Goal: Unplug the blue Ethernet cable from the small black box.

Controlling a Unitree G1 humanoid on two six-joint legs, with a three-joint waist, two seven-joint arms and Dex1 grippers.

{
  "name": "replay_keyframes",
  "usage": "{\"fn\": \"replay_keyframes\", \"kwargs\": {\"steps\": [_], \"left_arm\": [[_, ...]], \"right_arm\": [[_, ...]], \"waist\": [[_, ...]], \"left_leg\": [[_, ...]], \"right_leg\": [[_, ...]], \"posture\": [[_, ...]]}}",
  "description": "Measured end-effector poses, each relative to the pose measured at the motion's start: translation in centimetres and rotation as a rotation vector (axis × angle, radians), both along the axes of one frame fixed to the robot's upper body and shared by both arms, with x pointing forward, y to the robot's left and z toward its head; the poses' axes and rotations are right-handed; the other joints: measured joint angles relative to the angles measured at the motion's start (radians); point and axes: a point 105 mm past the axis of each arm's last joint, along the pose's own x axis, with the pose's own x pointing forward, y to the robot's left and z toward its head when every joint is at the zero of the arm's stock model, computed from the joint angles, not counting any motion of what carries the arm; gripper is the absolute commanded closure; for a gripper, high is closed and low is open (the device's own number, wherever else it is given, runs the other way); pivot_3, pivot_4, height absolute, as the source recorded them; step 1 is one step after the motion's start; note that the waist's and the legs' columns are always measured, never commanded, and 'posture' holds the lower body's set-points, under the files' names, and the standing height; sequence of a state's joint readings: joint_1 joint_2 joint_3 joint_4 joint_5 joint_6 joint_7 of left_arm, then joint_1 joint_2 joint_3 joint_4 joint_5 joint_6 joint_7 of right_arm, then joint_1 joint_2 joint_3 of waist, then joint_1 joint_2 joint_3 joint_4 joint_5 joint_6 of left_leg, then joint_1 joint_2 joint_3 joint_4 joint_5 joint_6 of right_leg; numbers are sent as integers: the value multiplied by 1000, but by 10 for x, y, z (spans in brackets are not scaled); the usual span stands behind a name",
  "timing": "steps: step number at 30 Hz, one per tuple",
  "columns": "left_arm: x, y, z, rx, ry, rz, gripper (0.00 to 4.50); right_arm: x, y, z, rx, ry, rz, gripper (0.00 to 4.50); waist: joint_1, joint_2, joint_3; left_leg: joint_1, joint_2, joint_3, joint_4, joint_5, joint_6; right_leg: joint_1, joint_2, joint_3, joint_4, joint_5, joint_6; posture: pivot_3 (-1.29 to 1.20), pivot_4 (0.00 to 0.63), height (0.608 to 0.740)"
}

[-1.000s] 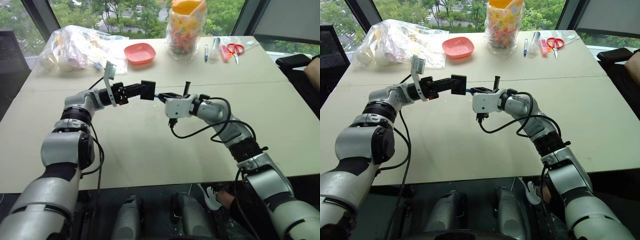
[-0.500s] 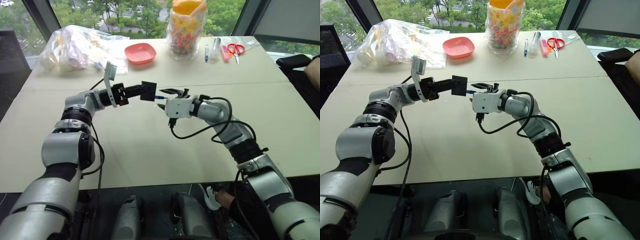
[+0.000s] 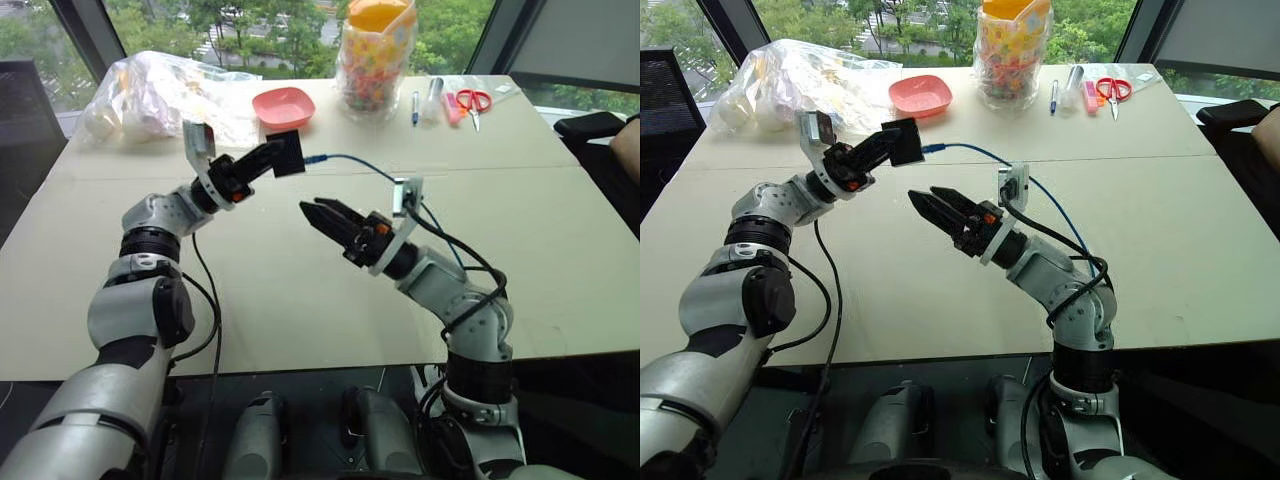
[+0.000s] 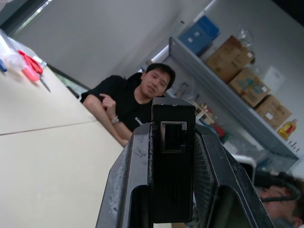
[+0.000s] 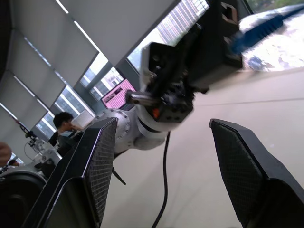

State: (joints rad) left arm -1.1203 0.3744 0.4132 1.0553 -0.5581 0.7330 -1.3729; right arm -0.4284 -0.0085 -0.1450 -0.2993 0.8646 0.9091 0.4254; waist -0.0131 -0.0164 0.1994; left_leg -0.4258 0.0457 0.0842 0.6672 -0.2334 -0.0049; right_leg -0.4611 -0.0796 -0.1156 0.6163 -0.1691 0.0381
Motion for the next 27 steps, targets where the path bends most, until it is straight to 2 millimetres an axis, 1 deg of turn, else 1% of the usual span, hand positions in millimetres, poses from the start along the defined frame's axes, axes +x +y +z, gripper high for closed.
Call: {"fn": "replay_keyframes", "kwargs": {"steps": [2, 4, 7, 10, 14, 21, 27], "left_arm": [[-7, -7, 2, -14, -15, -42, 4022], [-14, -14, -3, -16, -10, -83, 4022], [-20, -21, -10, -10, 17, -113, 4022], [-21, -21, -7, -4, 17, -110, 4022], [-22, -22, -3, -3, 8, -111, 4022], [-21, -22, -3, -5, 16, -103, 4022], [-23, -21, -8, 0, 22, -103, 4022]], "right_arm": [[10, -6, -1, 73, 61, -63, 1295], [22, -13, -3, 140, 121, -117, 1295], [31, -21, 0, 188, 141, -164, 1295], [33, -23, 4, 186, 122, -172, 1295], [32, -20, 7, 181, 107, -154, 1295], [27, -12, 8, 172, 91, -104, 1295], [27, -11, 10, 180, 83, -106, 1295]], "waist": [[0, 0, 0], [-1, 0, 0], [-1, 0, 0], [-2, 0, 0], [-2, 0, 0], [-1, 0, 0], [-1, 0, 0]], "left_leg": [[0, 0, 0, 0, 0, 0], [0, 0, 0, 0, 0, 0], [0, 0, 0, 0, 0, 0], [0, 0, 0, 0, 0, 0], [0, 0, 0, 0, 0, 0], [0, 0, 0, 0, 0, 0], [0, 0, 0, 0, 0, 0]], "right_leg": [[0, 1, 0, 0, 0, 0], [0, 1, 0, 0, 0, -1], [0, 1, 0, 0, 0, -1], [0, 1, 0, 0, 0, 0], [0, 1, 0, 0, 0, 0], [0, 1, 0, 0, 0, 0], [0, 1, 0, 0, 0, 0]], "posture": [[0, 150, 740], [0, 150, 740], [0, 150, 740], [0, 150, 740], [0, 150, 740], [0, 150, 740], [0, 150, 740]]}}
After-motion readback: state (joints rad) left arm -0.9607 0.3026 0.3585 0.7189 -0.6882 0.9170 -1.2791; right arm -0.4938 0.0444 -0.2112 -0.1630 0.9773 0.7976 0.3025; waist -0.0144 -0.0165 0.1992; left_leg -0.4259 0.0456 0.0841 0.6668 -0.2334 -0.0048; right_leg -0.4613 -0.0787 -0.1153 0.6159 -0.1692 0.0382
